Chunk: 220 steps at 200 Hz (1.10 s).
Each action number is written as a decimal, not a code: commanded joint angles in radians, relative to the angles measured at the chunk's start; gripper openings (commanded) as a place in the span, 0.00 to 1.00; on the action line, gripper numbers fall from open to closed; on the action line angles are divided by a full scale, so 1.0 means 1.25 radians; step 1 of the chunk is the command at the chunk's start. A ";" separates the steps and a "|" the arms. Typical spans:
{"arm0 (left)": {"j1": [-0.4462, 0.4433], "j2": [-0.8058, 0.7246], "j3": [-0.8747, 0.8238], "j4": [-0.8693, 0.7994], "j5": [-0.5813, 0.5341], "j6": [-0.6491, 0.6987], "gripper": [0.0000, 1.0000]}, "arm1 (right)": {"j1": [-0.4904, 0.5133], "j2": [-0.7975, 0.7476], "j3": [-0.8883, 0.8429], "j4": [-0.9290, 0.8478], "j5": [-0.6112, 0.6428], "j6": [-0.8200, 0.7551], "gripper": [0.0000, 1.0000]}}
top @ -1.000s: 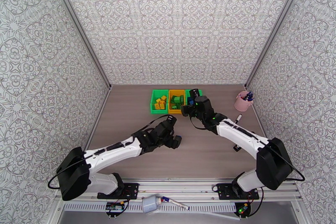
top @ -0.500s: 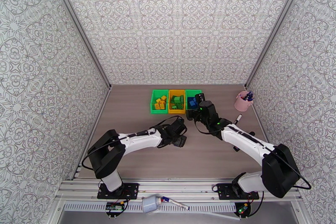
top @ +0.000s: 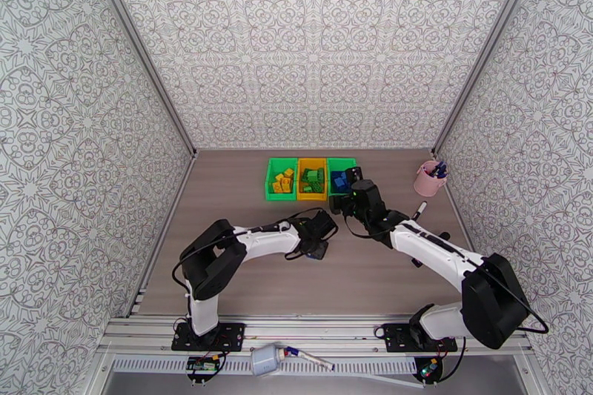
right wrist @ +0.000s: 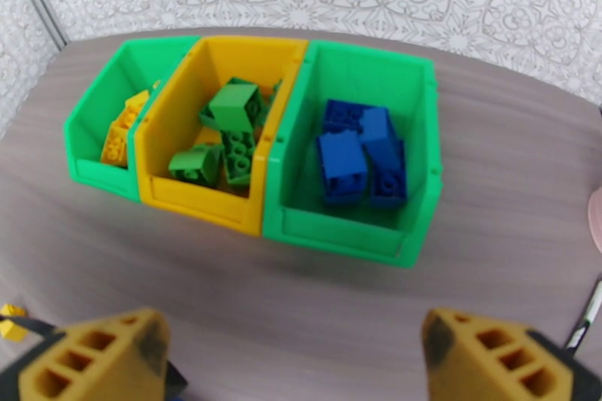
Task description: Sort the legos into containers by color
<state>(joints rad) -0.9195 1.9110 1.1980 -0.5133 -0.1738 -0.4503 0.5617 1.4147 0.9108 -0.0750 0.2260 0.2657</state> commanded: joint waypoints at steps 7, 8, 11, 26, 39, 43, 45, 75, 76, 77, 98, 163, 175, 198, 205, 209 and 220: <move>-0.007 0.014 0.026 -0.035 -0.007 -0.010 0.38 | -0.007 -0.023 -0.023 -0.009 0.026 0.010 0.92; -0.007 0.014 0.027 -0.036 -0.007 -0.010 0.37 | -0.007 -0.025 -0.023 -0.008 0.026 0.010 0.92; -0.007 0.014 0.028 -0.036 -0.008 -0.010 0.36 | -0.008 -0.026 -0.024 -0.009 0.028 0.010 0.92; -0.007 0.008 0.030 -0.041 -0.011 -0.006 0.34 | -0.009 -0.033 -0.028 -0.011 0.030 0.010 0.92; -0.008 -0.004 0.029 -0.034 -0.011 0.002 0.34 | -0.010 -0.041 -0.032 -0.010 0.033 0.011 0.92; -0.008 -0.008 0.028 -0.030 -0.011 0.005 0.34 | -0.009 -0.044 -0.034 -0.009 0.033 0.012 0.92; -0.009 -0.011 0.027 -0.028 -0.012 0.006 0.34 | -0.010 -0.045 -0.035 -0.010 0.032 0.013 0.92; -0.010 -0.052 0.019 -0.001 -0.021 0.021 0.34 | -0.010 -0.076 -0.045 -0.010 0.030 0.015 0.92; -0.010 -0.054 0.019 0.001 -0.022 0.022 0.34 | -0.010 -0.077 -0.045 -0.010 0.030 0.015 0.92; -0.009 -0.056 0.019 0.002 -0.023 0.023 0.34 | -0.011 -0.079 -0.046 -0.010 0.031 0.015 0.92; -0.006 -0.105 -0.001 0.055 -0.041 0.054 0.34 | -0.013 -0.110 -0.055 -0.019 0.044 0.013 0.92; 0.085 -0.101 0.048 0.308 -0.001 0.178 0.33 | -0.033 -0.239 -0.108 -0.051 0.066 0.008 0.92; 0.105 -0.065 0.094 0.336 0.018 0.187 0.33 | -0.036 -0.255 -0.116 -0.059 0.068 0.008 0.92; 0.138 0.019 0.197 0.378 0.061 0.187 0.33 | -0.040 -0.277 -0.130 -0.073 0.073 0.008 0.92; 0.147 0.047 0.229 0.388 0.068 0.188 0.33 | -0.043 -0.283 -0.134 -0.078 0.073 0.008 0.92; 0.150 0.064 0.250 0.390 0.071 0.189 0.33 | -0.042 -0.286 -0.136 -0.080 0.074 0.008 0.92; 0.163 0.111 0.312 0.383 0.078 0.194 0.33 | -0.044 -0.295 -0.143 -0.085 0.077 0.009 0.92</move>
<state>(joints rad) -0.7441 1.9453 1.4578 -0.1001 -0.1310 -0.2417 0.5163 1.0767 0.7593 -0.1402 0.2977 0.2657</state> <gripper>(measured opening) 0.336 0.924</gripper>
